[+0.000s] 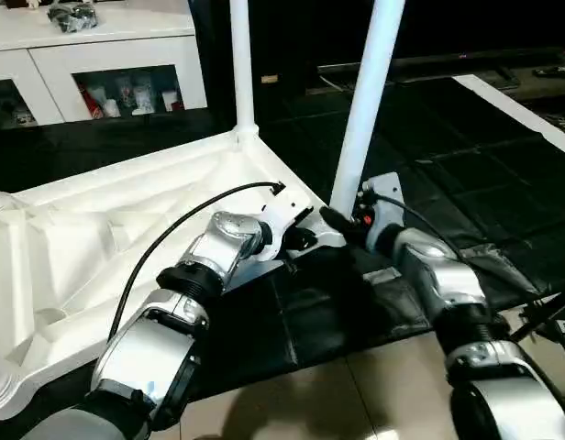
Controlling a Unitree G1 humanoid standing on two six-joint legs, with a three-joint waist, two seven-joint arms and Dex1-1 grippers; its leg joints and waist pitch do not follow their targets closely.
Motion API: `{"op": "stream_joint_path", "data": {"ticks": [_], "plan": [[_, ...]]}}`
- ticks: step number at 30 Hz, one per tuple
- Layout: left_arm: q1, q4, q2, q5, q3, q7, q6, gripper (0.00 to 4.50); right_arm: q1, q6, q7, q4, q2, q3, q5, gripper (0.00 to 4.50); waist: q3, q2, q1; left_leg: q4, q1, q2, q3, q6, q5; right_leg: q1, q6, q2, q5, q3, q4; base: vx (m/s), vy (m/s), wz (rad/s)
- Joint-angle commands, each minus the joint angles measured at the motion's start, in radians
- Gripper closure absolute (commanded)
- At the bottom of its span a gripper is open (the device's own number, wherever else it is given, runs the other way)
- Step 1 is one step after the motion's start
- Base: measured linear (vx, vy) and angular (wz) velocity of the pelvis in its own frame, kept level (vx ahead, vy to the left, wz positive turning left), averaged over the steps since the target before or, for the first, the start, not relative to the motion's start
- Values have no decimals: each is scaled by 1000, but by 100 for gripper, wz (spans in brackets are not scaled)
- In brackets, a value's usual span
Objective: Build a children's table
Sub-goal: Rotate leg to tighten
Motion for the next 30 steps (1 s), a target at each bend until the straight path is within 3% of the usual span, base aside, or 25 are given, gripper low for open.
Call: {"op": "stream_joint_path", "data": {"ticks": [1, 5, 6, 7, 13, 20, 24, 25, 30], "plan": [[10, -14, 5, 5, -46, -88, -17, 450, 25, -22, 106, -24, -19, 47, -1, 89, -68, -13, 5, -57, 3, -18, 15, 67, -151, 65, -246, -35, -86, 29, -64, 0, 0, 0], [32, -45, 49, 15, -91, -221, -40, 450, 73, -16, 294, -109, -106, 64, 40, 51, -69, -17, 11, -53, 1, -16, 17, 94, -133, 69, -262, -34, -33, 30, -58, 0, 0, 0], [38, -52, 62, 19, -104, -256, -61, 450, 84, -3, 345, -136, -128, 70, 55, 51, -68, -6, 16, -52, 3, -14, 17, 99, -140, 65, -269, -34, -35, 29, -58, 0, 0, 0], [42, -57, 76, 25, -116, -296, -70, 450, 97, 8, 409, -164, -157, 75, 75, 51, -67, -11, 19, -53, 4, -15, 18, 101, -153, 67, -265, -32, -54, 28, -62, 0, 0, 0], [40, -66, 127, 35, -161, -452, -146, 450, 125, -13, 651, -219, -274, 142, 90, 51, -62, -9, 31, -59, 11, -9, 17, 68, -232, 58, -252, -36, -177, 29, -72, 0, 0, 0], [51, -115, 171, 8, -198, -643, -214, 450, 110, -35, 797, -203, -310, 191, 82, 51, -69, -7, 44, -55, 8, -7, 15, 73, -184, 60, -276, -36, -89, 29, -58, 0, 0, 0], [58, -144, 185, -8, -209, -717, -217, 450, 99, -5, 845, -195, -312, 206, 95, 85, -68, -4, 49, -56, 9, -5, 15, 75, -187, 59, -292, -35, -70, 29, -56, 0, 0, 0], [60, -149, 188, -10, -212, -734, -222, 450, 95, 8, 862, -194, -312, 213, 101, 90, -68, -9, 49, -55, 9, -6, 17, 74, -192, 59, -291, -35, -71, 29, -55, 0, 0, 0], [58, -153, 196, -2, -224, -762, -238, 450, 88, 23, 902, -184, -308, 233, 107, 135, -66, -9, 51, -58, 10, -6, 16, 64, -215, 58, -273, -38, -136, 30, -61, 0, 0, 0]]}}
